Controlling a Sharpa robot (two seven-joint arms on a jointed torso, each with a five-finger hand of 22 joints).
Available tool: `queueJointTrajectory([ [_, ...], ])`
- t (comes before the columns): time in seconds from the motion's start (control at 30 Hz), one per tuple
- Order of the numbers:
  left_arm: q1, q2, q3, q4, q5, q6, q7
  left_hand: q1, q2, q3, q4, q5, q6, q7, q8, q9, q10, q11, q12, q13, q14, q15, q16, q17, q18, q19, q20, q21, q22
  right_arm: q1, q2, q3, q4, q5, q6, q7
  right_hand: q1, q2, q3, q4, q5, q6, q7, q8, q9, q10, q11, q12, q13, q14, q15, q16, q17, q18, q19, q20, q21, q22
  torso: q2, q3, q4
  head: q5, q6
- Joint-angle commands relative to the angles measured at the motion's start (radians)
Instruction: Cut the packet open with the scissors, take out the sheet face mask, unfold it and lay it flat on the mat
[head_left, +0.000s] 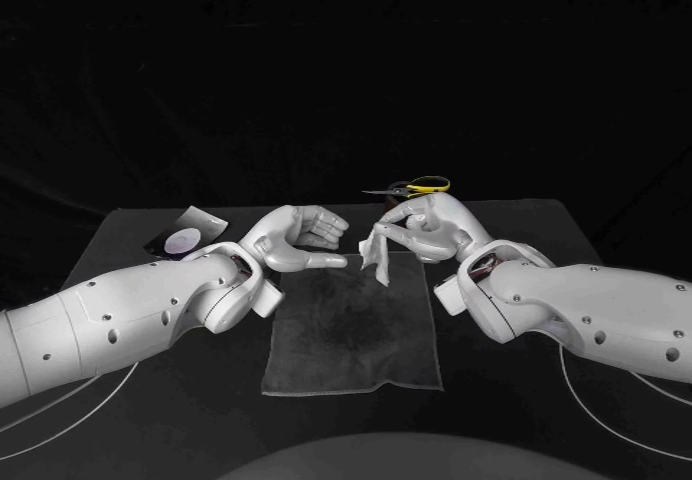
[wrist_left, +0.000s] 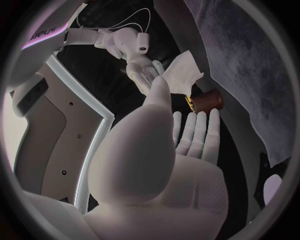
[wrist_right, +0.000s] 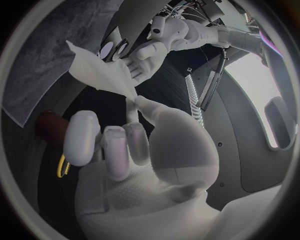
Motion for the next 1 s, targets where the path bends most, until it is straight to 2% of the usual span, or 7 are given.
queueJointTrajectory([
  [0.03, -0.002, 0.003, 0.001, 0.016, -0.164, -0.071, 0.094, -0.015, -0.032, -0.086, 0.004, 0.007, -0.062, 0.041, 0.036, 0.014, -0.074, 0.007, 0.039, 0.012, -0.056, 0.01, 0.024, 0.003, -0.016, -0.019, 0.001, -0.011, -0.007, 0.001, 0.005, 0.001, -0.006, -0.002, 0.03, -0.014, -0.002, 0.009, 0.095, -0.09, 0.003, 0.008, -0.005, 0.011, 0.059, 0.081, -0.008, 0.0, 0.18, 0.095, -0.008, 0.006, 0.22, -0.001, 0.007, -0.001, 0.005, 0.164, 0.0, 0.0004, -0.0002, -0.004, 0.002],
  [0.1, -0.003, 0.004, 0.001, 0.023, -0.204, -0.067, 0.086, -0.025, -0.056, -0.113, 0.005, 0.006, -0.095, 0.04, 0.07, 0.026, -0.116, 0.013, 0.073, 0.023, -0.086, 0.016, 0.05, 0.009, -0.022, -0.025, 0.0, -0.014, -0.009, 0.001, 0.008, 0.001, -0.009, -0.003, 0.031, -0.016, -0.002, 0.009, 0.095, -0.09, 0.003, 0.008, -0.005, 0.011, 0.059, 0.081, -0.008, 0.0, 0.18, 0.095, -0.008, 0.006, 0.22, -0.001, 0.007, -0.001, 0.005, 0.164, 0.0, 0.0018, 0.0002, -0.005, 0.002],
  [0.2, -0.003, 0.008, 0.0, 0.031, -0.246, -0.072, 0.067, -0.05, -0.073, -0.126, 0.007, 0.004, -0.141, 0.127, 0.125, 0.045, -0.139, -0.003, 0.131, 0.041, -0.099, 0.006, 0.099, 0.019, -0.022, -0.023, -0.002, -0.011, -0.01, 0.002, 0.01, 0.001, -0.012, -0.004, 0.032, -0.018, -0.003, 0.009, 0.095, -0.091, 0.003, 0.007, -0.004, 0.011, 0.06, 0.081, -0.008, 0.0, 0.18, 0.095, -0.008, 0.006, 0.22, -0.001, 0.007, -0.001, 0.006, 0.164, 0.0, 0.0015, 0.0002, -0.006, 0.003],
  [0.43, -0.004, 0.03, 0.0, 0.028, -0.299, -0.136, -0.025, -0.12, -0.057, -0.114, 0.002, 0.005, -0.163, 0.136, 0.284, 0.092, -0.103, -0.022, 0.345, 0.125, 0.004, -0.031, 0.356, 0.094, 0.021, 0.126, -0.015, 0.09, 0.039, 0.002, 0.014, 0.001, -0.016, -0.005, 0.032, -0.017, -0.003, 0.009, 0.095, -0.091, 0.003, 0.007, -0.004, 0.011, 0.06, 0.081, -0.008, 0.0, 0.18, 0.095, -0.008, 0.006, 0.22, -0.001, 0.007, -0.001, 0.006, 0.164, 0.0, 0.0016, -0.0017, -0.003, 0.004],
  [0.67, -0.003, 0.043, -0.001, 0.027, -0.328, -0.218, -0.107, -0.15, 0.013, -0.084, -0.005, 0.001, -0.054, 0.074, 0.442, 0.118, 0.046, -0.091, 0.624, 0.238, 0.224, -0.118, 0.717, 0.197, 0.053, 0.341, -0.084, 0.437, 0.26, 0.002, 0.016, 0.001, -0.012, -0.006, 0.034, -0.016, -0.003, 0.009, 0.095, -0.091, 0.003, 0.007, -0.004, 0.011, 0.06, 0.081, -0.008, 0.0, 0.18, 0.095, -0.008, 0.006, 0.22, -0.001, 0.007, -0.001, 0.006, 0.164, 0.001, 0.0016, -0.0006, -0.004, 0.004],
  [0.8, -0.003, 0.051, 0.0, 0.028, -0.336, -0.253, -0.157, -0.152, 0.039, -0.093, -0.009, -0.001, 0.037, 0.029, 0.461, 0.096, 0.143, -0.148, 0.697, 0.263, 0.392, -0.162, 0.814, 0.278, 0.062, 0.332, -0.121, 0.655, 0.42, 0.002, 0.016, 0.001, -0.009, -0.008, 0.035, -0.016, -0.003, 0.009, 0.095, -0.091, 0.003, 0.007, -0.004, 0.011, 0.06, 0.081, -0.008, 0.0, 0.18, 0.095, -0.008, 0.006, 0.22, -0.001, 0.007, -0.001, 0.006, 0.164, 0.0, 0.001, -0.0005, -0.004, 0.003],
  [1.0, -0.003, 0.062, 0.0, 0.031, -0.364, -0.26, -0.241, -0.166, 0.061, -0.107, -0.004, 0.001, 0.122, -0.002, 0.451, 0.057, 0.221, -0.171, 0.733, 0.278, 0.683, -0.193, 0.834, 0.567, 0.052, 0.299, -0.14, 0.919, 0.646, 0.002, 0.017, 0.001, -0.009, -0.009, 0.036, -0.017, -0.003, 0.009, 0.095, -0.091, 0.003, 0.007, -0.004, 0.011, 0.06, 0.081, -0.008, 0.0, 0.18, 0.095, -0.008, 0.006, 0.22, -0.001, 0.007, -0.001, 0.006, 0.164, 0.0, 0.0006, -0.0003, -0.005, 0.003],
])
